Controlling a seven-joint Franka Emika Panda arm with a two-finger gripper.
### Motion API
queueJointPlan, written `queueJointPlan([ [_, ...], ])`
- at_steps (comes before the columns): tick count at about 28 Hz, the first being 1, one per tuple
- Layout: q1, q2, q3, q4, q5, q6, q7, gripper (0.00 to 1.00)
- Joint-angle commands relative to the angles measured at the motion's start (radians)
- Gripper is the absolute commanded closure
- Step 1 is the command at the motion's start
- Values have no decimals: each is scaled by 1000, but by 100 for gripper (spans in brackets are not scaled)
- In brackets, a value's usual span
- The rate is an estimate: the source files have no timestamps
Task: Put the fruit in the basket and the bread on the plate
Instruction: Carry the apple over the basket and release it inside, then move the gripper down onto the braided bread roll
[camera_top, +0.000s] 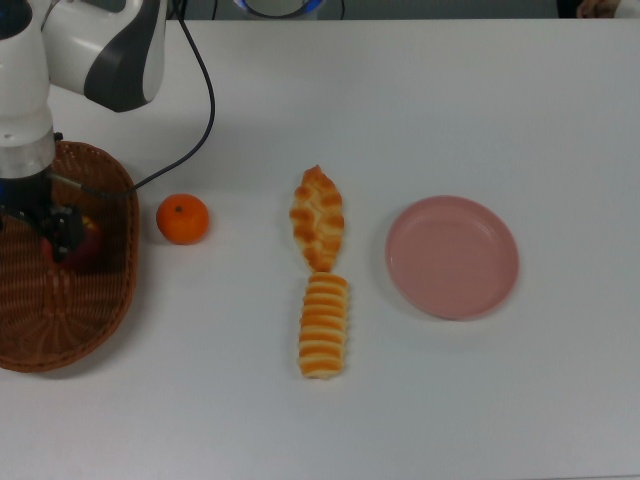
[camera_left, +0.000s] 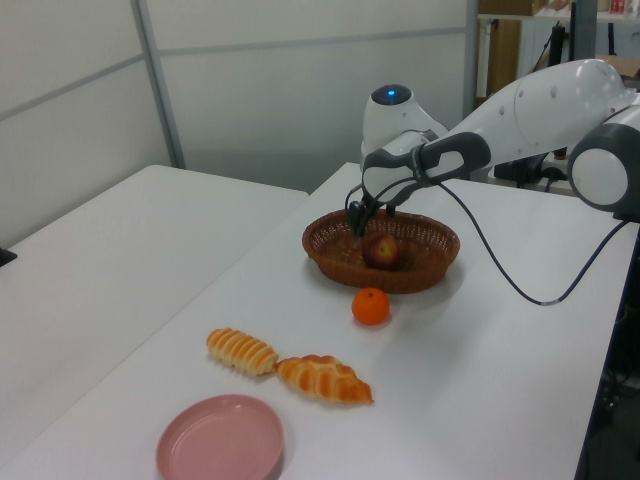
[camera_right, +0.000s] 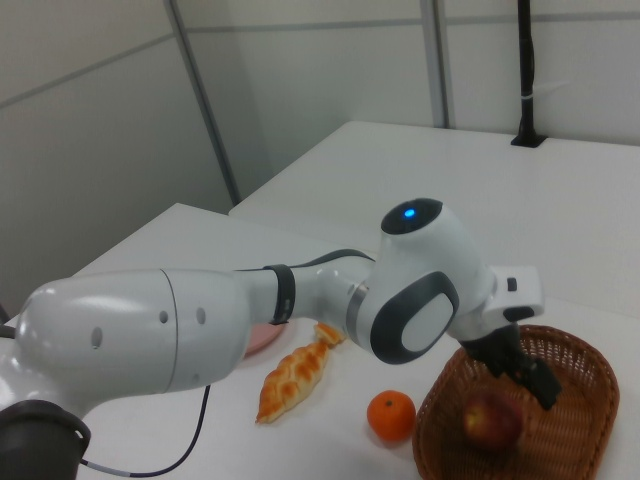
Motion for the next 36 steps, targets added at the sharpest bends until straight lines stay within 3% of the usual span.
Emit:
queueJointPlan([
  [1, 2, -96, 52, -20, -7, -86, 10, 0],
  [6, 12, -151, 137, -29, -4, -221, 25, 0],
  [11, 49, -156, 204, -34, -1, -338, 47, 0],
  [17, 144, -159, 201, -92, 30, -378, 88, 0],
  [36, 336, -140, 196, -215, 21, -323, 61, 0],
])
